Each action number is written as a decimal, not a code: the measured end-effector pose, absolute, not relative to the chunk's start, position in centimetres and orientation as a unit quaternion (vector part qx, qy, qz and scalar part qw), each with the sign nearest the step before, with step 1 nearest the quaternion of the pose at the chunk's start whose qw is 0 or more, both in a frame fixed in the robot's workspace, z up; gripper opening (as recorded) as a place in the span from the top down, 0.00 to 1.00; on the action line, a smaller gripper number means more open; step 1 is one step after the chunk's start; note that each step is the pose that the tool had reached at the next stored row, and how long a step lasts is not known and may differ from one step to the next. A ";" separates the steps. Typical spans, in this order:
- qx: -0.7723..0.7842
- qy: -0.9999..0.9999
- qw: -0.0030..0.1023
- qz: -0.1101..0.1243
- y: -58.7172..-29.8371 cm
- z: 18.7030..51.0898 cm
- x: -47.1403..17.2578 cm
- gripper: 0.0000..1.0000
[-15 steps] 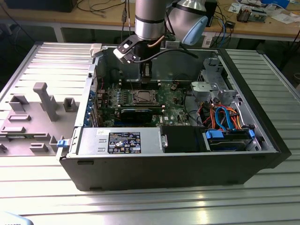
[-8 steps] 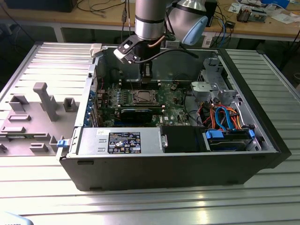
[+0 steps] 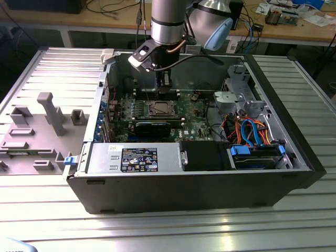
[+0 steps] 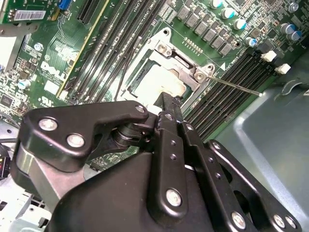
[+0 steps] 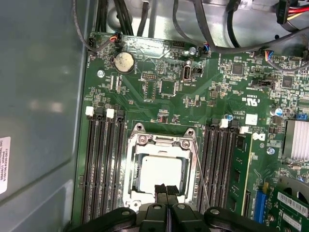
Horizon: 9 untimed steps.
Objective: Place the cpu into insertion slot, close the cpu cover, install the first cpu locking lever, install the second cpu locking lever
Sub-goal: 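Install the first cpu locking lever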
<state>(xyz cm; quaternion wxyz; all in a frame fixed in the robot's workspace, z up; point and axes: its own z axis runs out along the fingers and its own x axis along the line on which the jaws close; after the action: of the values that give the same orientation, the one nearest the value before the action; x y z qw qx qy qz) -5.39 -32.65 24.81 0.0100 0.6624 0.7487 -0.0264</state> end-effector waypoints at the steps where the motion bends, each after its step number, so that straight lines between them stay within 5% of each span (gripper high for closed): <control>1: 0.661 0.750 0.010 -0.026 -32.6 24.8 -5.4 0.89; 9: 0.645 0.763 0.011 -0.026 -32.6 24.8 -5.4 0.89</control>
<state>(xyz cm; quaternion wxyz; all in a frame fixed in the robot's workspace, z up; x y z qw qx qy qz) -5.39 -32.65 24.81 0.0106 0.6453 0.7634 -0.0262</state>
